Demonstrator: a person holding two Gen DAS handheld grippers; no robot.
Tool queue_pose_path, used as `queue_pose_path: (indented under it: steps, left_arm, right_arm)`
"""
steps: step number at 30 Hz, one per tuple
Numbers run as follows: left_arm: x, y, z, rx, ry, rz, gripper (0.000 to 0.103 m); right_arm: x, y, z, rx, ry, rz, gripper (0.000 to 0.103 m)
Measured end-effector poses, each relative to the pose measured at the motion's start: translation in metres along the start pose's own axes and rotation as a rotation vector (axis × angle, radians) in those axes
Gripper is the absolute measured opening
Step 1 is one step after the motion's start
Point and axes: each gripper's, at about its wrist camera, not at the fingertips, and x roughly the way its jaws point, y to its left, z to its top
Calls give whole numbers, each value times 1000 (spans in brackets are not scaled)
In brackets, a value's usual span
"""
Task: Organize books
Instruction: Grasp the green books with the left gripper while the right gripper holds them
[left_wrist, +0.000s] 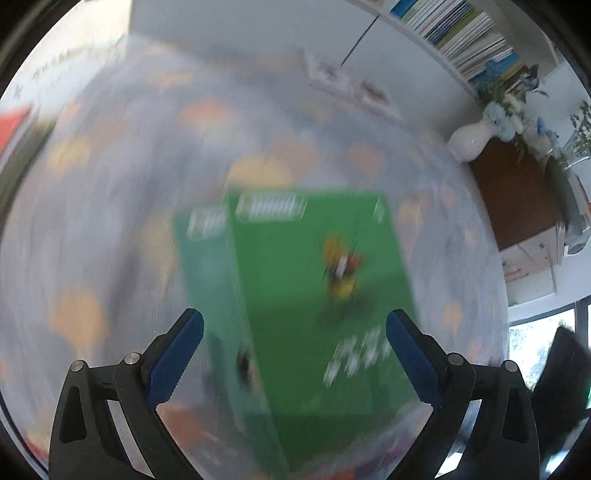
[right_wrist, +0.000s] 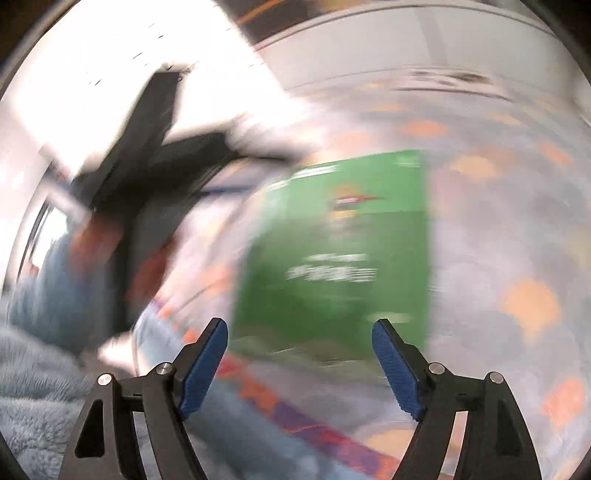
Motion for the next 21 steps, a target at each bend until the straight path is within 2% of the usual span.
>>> queue_pose_path:
  steps: [2, 3, 5, 9, 13, 15, 16, 18, 20, 21]
  left_arm:
    - [14, 9, -18, -67, 71, -68, 99]
    - [9, 11, -23, -73, 36, -83, 99]
    - [8, 7, -26, -75, 41, -124, 100]
    - [9, 10, -28, -103, 37, -148, 100]
    - [-6, 15, -26, -135, -39, -166, 100]
    - [-13, 11, -21, -132, -66, -207, 100]
    - [-13, 6, -19, -111, -64, -225, 100]
    - [-2, -5, -16, -64, -20, -205, 100]
    - [17, -7, -18, -85, 52, -206, 100]
    - [16, -9, -20, -88, 14, -203, 101]
  right_arm:
    - [-1, -14, 1, 37, -11, -25, 79]
    - [0, -19, 2, 52, -17, -26, 79]
    - [6, -21, 1, 74, -14, -25, 79]
    - [19, -24, 2, 103, -16, -35, 78]
    - [26, -27, 1, 136, -37, -84, 78]
    - [28, -31, -1, 146, -29, -94, 79]
    - [29, -32, -1, 140, -30, -95, 79]
    - [27, -31, 0, 118, -39, -103, 79]
    - [29, -29, 1, 98, -45, -110, 79]
    - [29, -29, 1, 92, -50, -111, 79]
